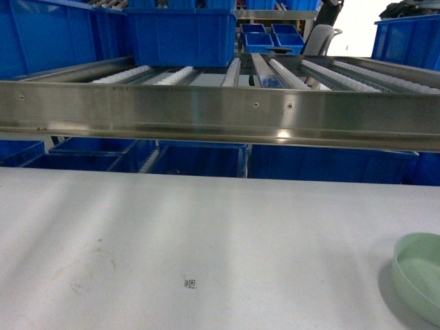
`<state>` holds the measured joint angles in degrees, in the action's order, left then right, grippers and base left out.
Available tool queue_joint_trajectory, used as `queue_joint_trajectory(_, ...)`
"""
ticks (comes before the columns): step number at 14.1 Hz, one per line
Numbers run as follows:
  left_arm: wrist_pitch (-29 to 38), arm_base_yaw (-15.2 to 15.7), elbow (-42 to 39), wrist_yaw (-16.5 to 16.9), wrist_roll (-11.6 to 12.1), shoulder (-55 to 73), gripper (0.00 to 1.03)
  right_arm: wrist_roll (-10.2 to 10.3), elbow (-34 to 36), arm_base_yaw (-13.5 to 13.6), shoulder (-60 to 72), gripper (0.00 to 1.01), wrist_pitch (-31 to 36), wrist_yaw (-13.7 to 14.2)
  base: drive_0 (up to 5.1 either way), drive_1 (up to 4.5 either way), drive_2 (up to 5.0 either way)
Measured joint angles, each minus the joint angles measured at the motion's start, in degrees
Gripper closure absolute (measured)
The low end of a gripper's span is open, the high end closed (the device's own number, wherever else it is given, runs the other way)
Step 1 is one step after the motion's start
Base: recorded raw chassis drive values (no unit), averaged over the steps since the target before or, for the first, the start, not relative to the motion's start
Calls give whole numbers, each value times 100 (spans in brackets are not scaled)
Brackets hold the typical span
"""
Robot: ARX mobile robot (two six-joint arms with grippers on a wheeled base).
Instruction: Place green bowl on second shelf with right arm
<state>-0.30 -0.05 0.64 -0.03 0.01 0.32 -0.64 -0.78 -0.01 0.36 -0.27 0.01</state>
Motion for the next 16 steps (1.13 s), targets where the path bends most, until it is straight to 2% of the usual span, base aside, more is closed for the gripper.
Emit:
queue_joint_trajectory(9, 0, 0, 0, 0, 0, 0, 5, 0, 0, 13, 37, 3, 74, 24, 0, 0, 0)
queue_joint_trajectory(10, 0, 0, 0, 0, 2, 0, 5, 26, 0, 170, 514, 3, 820, 210, 0, 0, 0)
queue_joint_trajectory(11, 2, 0, -2, 0, 2, 0, 5, 22, 0, 260, 1298, 3, 1475, 271, 0, 0, 0)
queue_joint_trajectory(13, 0, 0, 0, -2, 0, 0, 5, -15, -22, -162, 2754, 3, 2693, 79, 0, 0, 0)
queue_joint_trajectory(15, 2, 0, 0, 0, 0, 0, 5, -142, -361, -461, 4089, 3, 3386, -247, 0, 0, 0)
queue_joint_trajectory(16, 2, 0, 0, 0, 0, 0, 5, -280, -675, -584, 4732, 3, 3467, -470, 0, 0, 0)
